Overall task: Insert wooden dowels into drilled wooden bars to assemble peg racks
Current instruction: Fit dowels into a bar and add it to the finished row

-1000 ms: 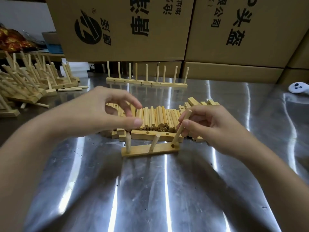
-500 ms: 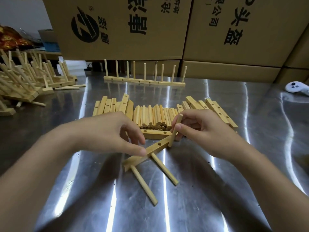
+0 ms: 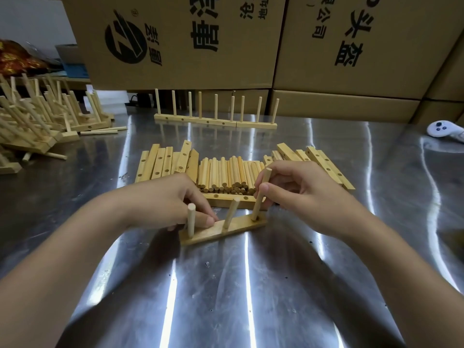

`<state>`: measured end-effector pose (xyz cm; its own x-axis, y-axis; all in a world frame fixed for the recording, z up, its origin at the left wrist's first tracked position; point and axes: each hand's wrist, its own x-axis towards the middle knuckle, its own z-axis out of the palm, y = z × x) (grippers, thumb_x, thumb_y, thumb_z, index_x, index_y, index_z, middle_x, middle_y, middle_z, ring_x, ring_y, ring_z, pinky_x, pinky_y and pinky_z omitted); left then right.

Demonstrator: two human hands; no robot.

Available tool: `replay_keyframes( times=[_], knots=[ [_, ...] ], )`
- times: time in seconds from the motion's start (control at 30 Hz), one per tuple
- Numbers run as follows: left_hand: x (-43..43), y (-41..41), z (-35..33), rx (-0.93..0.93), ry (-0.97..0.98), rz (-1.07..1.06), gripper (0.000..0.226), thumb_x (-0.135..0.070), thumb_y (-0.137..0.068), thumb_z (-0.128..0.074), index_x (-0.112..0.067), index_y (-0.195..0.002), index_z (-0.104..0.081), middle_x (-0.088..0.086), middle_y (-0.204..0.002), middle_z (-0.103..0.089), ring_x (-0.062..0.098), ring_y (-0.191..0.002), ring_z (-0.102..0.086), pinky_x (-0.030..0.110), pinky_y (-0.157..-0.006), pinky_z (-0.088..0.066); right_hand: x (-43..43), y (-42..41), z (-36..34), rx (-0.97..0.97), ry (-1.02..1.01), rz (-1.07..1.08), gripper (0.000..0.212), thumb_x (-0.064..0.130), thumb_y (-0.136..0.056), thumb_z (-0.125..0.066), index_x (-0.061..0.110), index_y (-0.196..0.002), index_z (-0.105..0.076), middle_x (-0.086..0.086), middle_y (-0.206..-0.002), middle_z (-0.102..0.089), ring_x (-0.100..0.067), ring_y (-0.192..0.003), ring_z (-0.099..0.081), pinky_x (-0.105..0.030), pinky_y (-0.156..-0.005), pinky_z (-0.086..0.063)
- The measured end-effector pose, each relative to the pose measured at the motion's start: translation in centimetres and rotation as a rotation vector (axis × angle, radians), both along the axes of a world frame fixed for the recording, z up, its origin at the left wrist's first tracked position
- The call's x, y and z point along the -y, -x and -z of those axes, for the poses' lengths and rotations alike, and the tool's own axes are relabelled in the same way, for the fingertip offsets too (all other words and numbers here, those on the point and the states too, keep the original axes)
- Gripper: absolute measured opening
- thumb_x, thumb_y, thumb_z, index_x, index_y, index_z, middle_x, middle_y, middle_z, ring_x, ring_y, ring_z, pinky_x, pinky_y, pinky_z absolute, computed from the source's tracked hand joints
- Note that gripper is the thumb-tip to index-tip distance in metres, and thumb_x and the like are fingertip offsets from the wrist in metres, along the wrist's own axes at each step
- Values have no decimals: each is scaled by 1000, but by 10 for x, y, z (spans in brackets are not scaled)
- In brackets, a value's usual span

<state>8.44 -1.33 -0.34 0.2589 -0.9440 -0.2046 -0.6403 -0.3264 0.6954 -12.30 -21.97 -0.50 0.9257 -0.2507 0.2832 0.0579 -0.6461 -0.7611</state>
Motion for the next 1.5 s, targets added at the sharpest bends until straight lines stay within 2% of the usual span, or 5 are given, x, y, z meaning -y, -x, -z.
replay_keyframes(
  times=[0.2, 0.3, 0.43, 0.77, 1.5],
  knots=[
    [-7, -3, -9, -45, -19, -41, 28, -15, -104, -66, -37, -107, -84, -6, -97, -80, 21, -75, -71, 23, -61, -56, 1, -2, 2, -15, -5, 4, 12, 13, -106, -62, 17, -99, -72, -1, -93, -79, -20, -87, -78, -27, -77, -52],
    [-25, -12, -25, -151, -82, 31, 35, -31, -81, -78, -43, -114, -79, -10, -110, -79, 14, -100, -75, 26, -71, -60, 2, -2, 3, -14, -1, 12, 12, 15, -106, -62, 18, -100, -72, 0, -94, -79, -19, -87, -78, -24, -75, -52],
    [-21, -3, -22, 3, -171, 98, 45, -56, -68, -96, -48, -106, -73, -10, -99, -75, 13, -92, -73, 40, -85, -63, 2, -3, 5, -6, 23, 26, 12, 18, -107, -62, 20, -99, -71, 1, -92, -78, -18, -86, -78, -28, -76, -53],
    [1, 5, 2, 137, 89, -120, 16, -33, -75, -97, -33, -85, -85, -16, -79, -77, 8, -63, -72, 17, -50, -52, 5, -1, 2, 5, 173, 75, 12, 19, -105, -63, 26, -100, -71, 7, -92, -77, -12, -90, -75, -46, -86, -61],
    [8, -3, 12, 145, 102, -135, 19, -34, -74, -97, -34, -90, -86, -22, -87, -76, 10, -76, -73, 26, -51, -60, 11, -1, -1, -31, 101, 92, 12, 13, -89, -85, 18, -89, -74, 4, -79, -80, -10, -77, -79, -18, -70, -58]
  ],
)
